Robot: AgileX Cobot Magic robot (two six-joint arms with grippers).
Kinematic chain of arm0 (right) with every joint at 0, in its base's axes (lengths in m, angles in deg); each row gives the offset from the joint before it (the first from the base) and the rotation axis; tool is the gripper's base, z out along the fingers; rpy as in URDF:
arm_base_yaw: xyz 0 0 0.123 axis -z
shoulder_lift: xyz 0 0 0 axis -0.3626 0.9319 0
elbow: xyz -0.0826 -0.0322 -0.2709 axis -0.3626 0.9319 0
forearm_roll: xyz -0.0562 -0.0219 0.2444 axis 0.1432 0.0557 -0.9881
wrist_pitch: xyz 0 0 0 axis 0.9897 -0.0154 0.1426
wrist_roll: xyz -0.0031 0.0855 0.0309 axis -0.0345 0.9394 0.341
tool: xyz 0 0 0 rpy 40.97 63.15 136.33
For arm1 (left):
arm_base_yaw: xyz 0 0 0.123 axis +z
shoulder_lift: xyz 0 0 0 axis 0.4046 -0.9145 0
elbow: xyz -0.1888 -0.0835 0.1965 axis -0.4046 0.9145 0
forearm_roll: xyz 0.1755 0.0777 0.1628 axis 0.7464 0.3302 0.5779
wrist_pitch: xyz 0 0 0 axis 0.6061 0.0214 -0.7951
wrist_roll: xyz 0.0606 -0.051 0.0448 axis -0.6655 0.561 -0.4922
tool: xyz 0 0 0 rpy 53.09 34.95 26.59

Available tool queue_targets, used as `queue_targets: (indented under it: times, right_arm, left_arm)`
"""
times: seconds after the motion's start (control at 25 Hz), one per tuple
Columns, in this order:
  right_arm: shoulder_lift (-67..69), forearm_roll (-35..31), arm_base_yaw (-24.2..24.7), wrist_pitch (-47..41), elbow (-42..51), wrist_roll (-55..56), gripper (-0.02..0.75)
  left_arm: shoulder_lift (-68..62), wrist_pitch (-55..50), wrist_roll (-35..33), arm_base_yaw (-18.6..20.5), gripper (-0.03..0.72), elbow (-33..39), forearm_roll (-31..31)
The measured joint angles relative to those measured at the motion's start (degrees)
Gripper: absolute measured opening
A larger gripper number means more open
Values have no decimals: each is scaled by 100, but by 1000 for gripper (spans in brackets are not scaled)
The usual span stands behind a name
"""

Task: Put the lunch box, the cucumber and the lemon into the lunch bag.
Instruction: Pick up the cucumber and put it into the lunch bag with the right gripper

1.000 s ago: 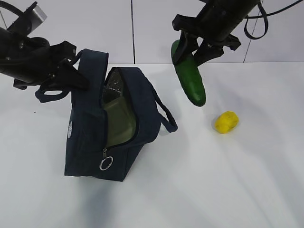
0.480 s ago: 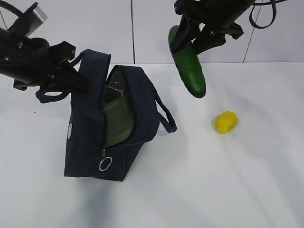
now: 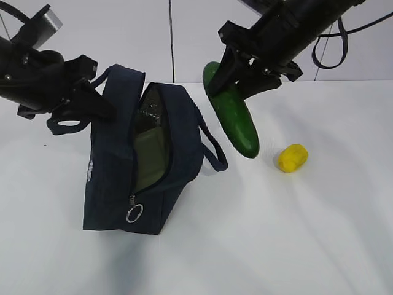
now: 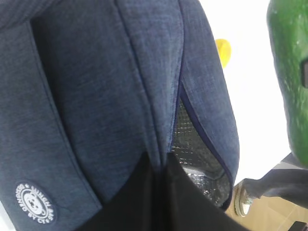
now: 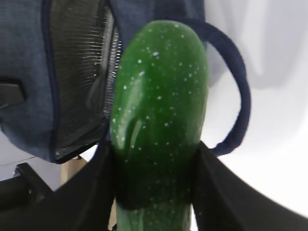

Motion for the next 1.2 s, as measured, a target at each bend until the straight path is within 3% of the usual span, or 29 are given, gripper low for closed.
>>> queue_targets:
  times: [0.44, 1.2]
  right_arm:
    - [-22, -1174, 0, 33, 13, -427, 345]
    - [396, -1631, -423, 159, 13, -542, 345]
  left_arm:
    - [0, -258, -11, 0, -1, 0, 21]
    - [0, -306, -11, 9, -1, -10, -230]
